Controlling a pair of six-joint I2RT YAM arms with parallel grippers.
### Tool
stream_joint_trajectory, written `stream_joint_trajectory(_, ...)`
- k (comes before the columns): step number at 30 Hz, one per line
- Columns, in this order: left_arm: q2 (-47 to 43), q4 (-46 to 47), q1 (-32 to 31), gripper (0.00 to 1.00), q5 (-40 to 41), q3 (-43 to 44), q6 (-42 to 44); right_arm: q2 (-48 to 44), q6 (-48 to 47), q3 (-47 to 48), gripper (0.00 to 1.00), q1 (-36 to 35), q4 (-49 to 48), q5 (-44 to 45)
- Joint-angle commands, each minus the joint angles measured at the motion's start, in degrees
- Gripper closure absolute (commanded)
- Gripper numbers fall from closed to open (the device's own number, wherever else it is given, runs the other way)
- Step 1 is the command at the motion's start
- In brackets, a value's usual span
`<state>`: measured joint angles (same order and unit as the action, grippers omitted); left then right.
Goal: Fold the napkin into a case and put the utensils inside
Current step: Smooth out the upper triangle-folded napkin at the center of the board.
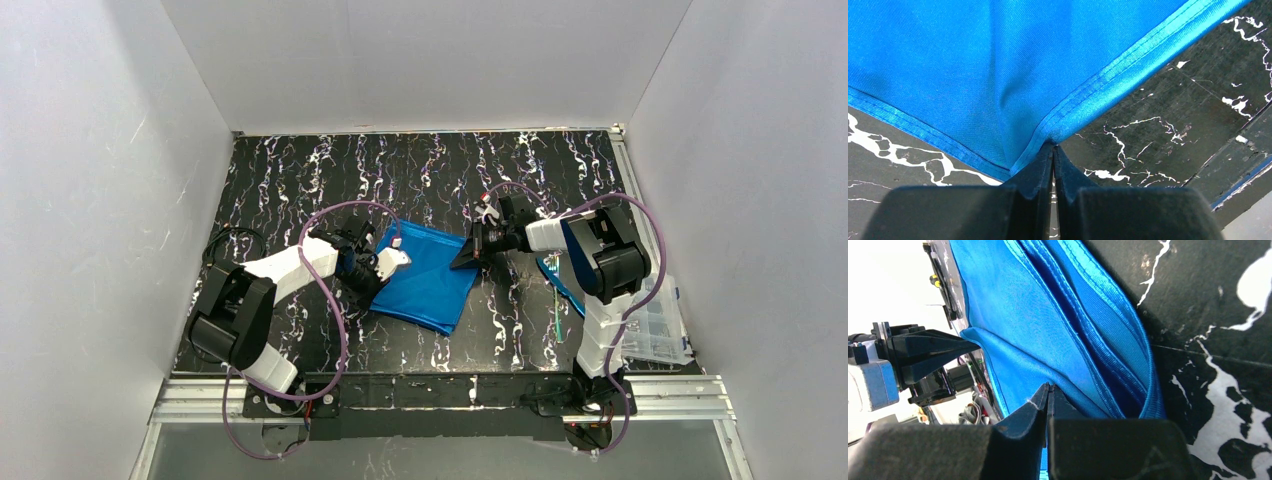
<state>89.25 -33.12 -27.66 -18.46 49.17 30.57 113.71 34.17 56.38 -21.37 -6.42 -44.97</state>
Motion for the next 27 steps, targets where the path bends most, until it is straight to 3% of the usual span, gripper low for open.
stream_joint_trajectory(1, -0.7, 1.6, -0.3, 0.99, 2.0, -1.1, 0.9, -1.4, -1.9, -1.0, 0.91, 0.5, 2.1, 4.5)
stream_joint_trajectory(3, -0.1, 2.0, -0.3, 0.99, 1.8, -1.1, 0.6, -2.8, -1.8, -0.6, 0.87, 0.5, 2.3, 4.2)
stream_joint_trajectory(8, 0.2, 2.7, -0.3, 0.99, 1.2, -1.1, 0.3, -10.3, -1.3, -1.1, 0.64, -0.3, 3.2, 4.1)
stream_joint_trajectory(12, 0.4, 3.0, -0.3, 0.99, 0.8, -1.0, 0.3, -15.7, -1.3, -3.8, 0.56, -2.7, 4.5, 3.7)
stream_joint_trajectory(15, 0.6, 3.2, -0.3, 0.99, 0.8, -1.1, 0.4, -17.3, -1.0, -7.2, 0.58, -5.0, 3.9, 1.5)
stream_joint_trajectory(21, 0.6, 3.2, -0.3, 0.99, 1.5, -0.6, 0.5, -15.6, -1.5, -12.8, 0.72, -10.6, 1.8, -2.7)
stream_joint_trajectory(27, 0.2, 2.0, -0.3, 0.99, 1.2, 0.3, 0.5, -11.5, -3.5, -13.5, 0.81, -13.7, 2.8, 1.5)
